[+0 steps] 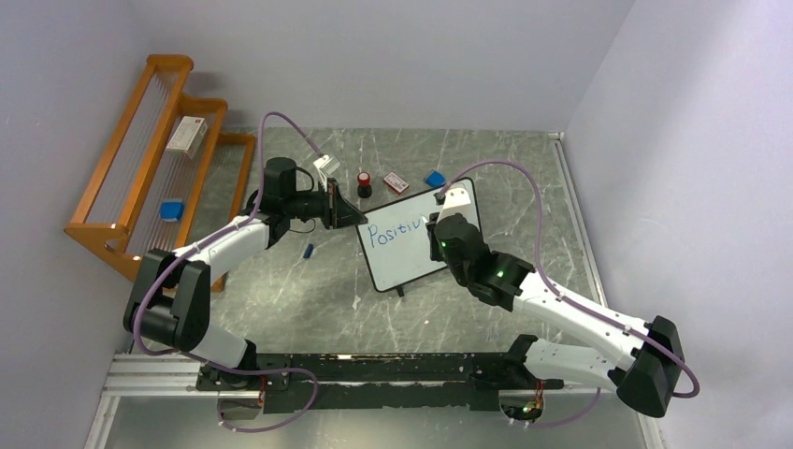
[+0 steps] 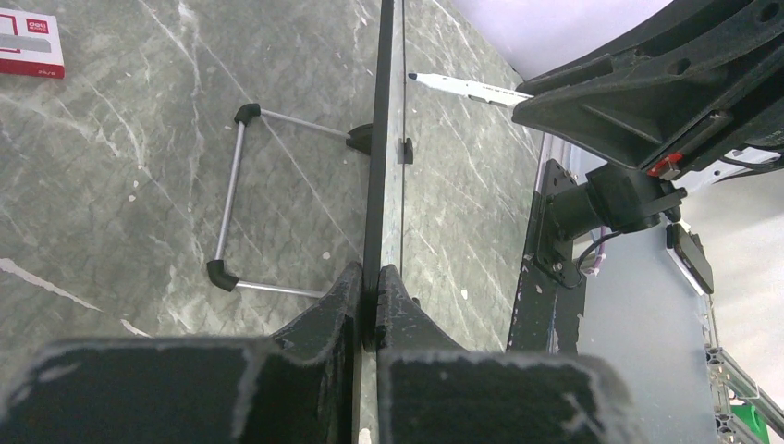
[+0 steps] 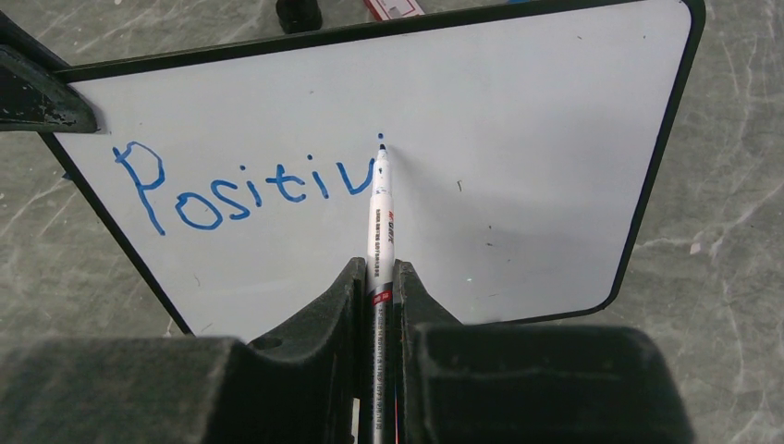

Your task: Write a sentence on the whiteboard

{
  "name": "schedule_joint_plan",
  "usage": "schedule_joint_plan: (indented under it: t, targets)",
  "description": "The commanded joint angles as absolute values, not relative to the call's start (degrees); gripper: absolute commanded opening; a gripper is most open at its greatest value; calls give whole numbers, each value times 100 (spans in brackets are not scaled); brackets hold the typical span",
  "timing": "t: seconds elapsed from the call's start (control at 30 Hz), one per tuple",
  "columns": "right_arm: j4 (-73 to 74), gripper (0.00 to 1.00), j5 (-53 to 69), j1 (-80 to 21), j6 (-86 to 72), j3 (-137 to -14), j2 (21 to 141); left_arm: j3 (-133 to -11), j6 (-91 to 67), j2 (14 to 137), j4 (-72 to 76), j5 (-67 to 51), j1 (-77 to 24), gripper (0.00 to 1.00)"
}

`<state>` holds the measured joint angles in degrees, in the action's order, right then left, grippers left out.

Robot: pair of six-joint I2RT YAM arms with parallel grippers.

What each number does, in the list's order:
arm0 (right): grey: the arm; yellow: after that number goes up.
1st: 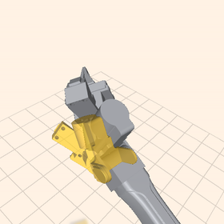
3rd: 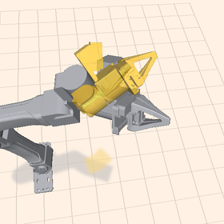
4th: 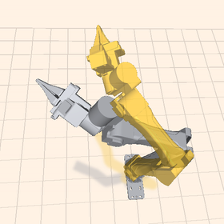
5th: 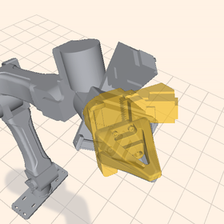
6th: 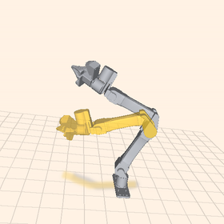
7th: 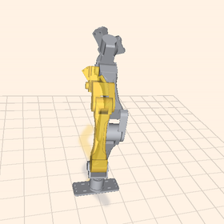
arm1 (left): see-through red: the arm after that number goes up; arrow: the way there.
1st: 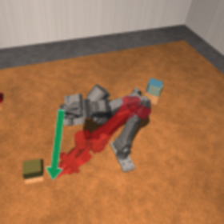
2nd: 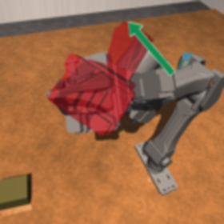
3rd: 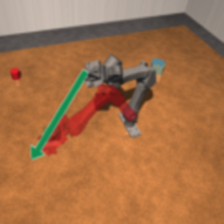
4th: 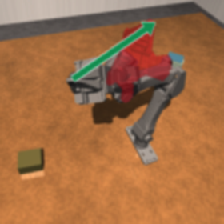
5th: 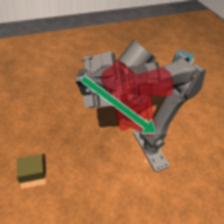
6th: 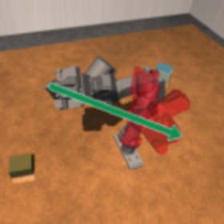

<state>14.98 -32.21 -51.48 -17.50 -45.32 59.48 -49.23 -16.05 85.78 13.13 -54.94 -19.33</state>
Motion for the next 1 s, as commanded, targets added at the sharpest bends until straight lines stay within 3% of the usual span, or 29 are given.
schedule_joint_plan:
  t: [0.0, 0.97]
  targets:
    - [1584, 0, -3146, -5114, -1837, -4462, 5867, -4913, -1302, 8798, 882, -5247, -1951, 5]
    - [1663, 0, -3285, -5106, -1889, -4412, 6129, -4928, -1289, 8792, 853, -5240, -1951, 5]
